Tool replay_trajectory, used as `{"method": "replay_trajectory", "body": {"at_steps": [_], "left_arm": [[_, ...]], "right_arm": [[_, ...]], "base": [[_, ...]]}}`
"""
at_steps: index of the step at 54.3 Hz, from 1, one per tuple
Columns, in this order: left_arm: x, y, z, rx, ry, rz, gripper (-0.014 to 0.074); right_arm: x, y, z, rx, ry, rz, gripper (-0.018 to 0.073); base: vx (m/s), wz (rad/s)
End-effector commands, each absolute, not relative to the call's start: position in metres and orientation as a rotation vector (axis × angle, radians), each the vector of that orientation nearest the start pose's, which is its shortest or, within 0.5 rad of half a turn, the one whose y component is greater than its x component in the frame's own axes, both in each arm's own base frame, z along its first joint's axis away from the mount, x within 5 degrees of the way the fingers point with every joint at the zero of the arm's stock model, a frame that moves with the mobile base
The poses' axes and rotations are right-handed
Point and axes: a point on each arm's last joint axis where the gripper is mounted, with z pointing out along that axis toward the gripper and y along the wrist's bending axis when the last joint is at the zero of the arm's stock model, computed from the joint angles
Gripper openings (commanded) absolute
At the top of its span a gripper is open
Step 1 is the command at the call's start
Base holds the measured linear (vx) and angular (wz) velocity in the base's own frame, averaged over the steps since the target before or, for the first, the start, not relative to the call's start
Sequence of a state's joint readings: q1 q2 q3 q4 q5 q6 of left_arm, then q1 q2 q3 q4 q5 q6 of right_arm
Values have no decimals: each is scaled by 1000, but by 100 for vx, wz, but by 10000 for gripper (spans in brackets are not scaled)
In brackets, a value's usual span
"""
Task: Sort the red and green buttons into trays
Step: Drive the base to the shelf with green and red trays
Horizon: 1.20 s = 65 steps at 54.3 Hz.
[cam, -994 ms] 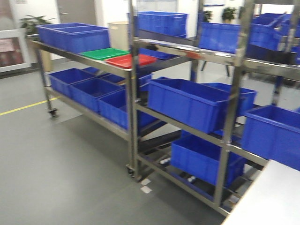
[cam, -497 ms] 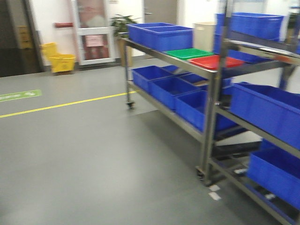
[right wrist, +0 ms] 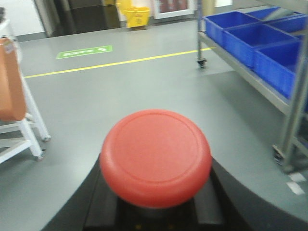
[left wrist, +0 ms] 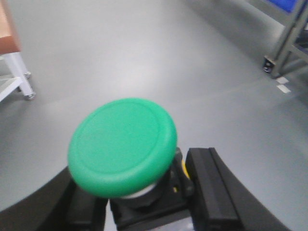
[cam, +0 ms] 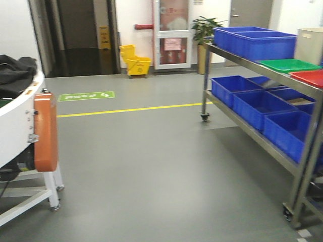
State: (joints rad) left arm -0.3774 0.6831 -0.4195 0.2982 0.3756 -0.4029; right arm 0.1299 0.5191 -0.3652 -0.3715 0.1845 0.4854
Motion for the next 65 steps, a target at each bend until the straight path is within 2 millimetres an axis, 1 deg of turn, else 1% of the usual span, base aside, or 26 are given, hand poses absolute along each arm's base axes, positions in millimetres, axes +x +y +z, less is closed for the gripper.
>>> {"method": "replay_trajectory", "body": {"at_steps": [1, 19, 41, 65], "left_arm": [[131, -44, 279, 212, 1999, -231, 0], [131, -44, 279, 212, 1999, -231, 0], [131, -44, 278, 212, 2000, -231, 0], [131, -44, 278, 212, 2000, -231, 0]], "right_arm": [[115, 11, 298, 4, 1705, 138, -11], [115, 11, 298, 5, 1705, 138, -11], [115, 11, 298, 5, 1708, 137, -11], [115, 11, 298, 5, 1706, 137, -11]], "base": [[24, 38], [31, 23], [44, -2], [53, -1]]}}
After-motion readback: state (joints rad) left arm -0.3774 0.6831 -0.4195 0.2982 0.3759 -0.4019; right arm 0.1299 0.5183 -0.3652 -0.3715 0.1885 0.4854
